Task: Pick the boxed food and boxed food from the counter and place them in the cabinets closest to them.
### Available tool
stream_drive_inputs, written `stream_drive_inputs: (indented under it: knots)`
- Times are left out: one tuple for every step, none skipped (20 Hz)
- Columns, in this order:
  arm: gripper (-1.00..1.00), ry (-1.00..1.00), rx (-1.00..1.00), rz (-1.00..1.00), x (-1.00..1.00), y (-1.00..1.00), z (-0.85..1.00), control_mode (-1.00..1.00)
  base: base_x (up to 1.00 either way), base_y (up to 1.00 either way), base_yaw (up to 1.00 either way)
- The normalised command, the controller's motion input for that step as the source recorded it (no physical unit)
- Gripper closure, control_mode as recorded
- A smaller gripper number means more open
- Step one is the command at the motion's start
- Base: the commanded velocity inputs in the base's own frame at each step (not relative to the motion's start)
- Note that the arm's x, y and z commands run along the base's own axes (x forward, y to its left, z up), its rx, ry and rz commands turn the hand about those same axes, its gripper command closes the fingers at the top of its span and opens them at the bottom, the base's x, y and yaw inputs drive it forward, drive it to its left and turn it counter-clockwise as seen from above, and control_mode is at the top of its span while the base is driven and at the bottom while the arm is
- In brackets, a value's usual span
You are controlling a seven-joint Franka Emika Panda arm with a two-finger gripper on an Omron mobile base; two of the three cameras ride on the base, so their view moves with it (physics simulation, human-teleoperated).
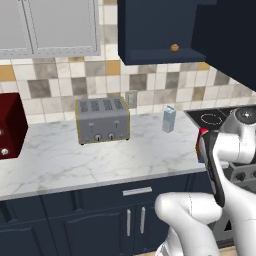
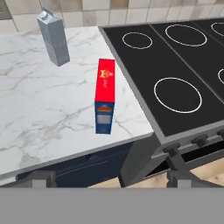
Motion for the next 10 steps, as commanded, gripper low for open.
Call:
stream_drive_inputs:
  knots:
    - [-1.0, 0.0, 0.01, 0.0, 0.07, 0.0, -0.21, -1.0, 0.0, 0.0, 0.0]
    - [-1.0, 0.0, 0.0, 0.0, 0.11, 0.0, -0.19, -1.0, 0.0, 0.0, 0.0]
    - [-1.0, 0.0, 0.0, 0.0, 0.14, 0.0, -0.17, -1.0, 0.0, 0.0, 0.0]
    - [-1.0, 0.0, 0.0, 0.0, 0.17, 0.0, -0.15, -1.0, 0.0, 0.0, 0.0]
    - [-1.0, 0.0, 0.0, 0.0, 0.21, 0.0, -0.14, -1.0, 0.0, 0.0, 0.0]
    - [-1.0, 0.0, 0.0, 0.0, 0.22, 0.0, -0.14, -1.0, 0.0, 0.0, 0.0]
    - [-1.0, 0.0, 0.0, 0.0, 0.25, 0.0, -0.12, -1.0, 0.0, 0.0, 0.0]
    - [-1.0, 0.0, 0.0, 0.0, 0.26, 0.0, -0.11, -1.0, 0.0, 0.0, 0.0]
    - [-1.0, 0.0, 0.0, 0.0, 0.26, 0.0, -0.1, -1.0, 0.0, 0.0, 0.0]
    - [-1.0, 0.0, 0.0, 0.0, 0.25, 0.0, -0.1, -1.0, 0.0, 0.0, 0.0]
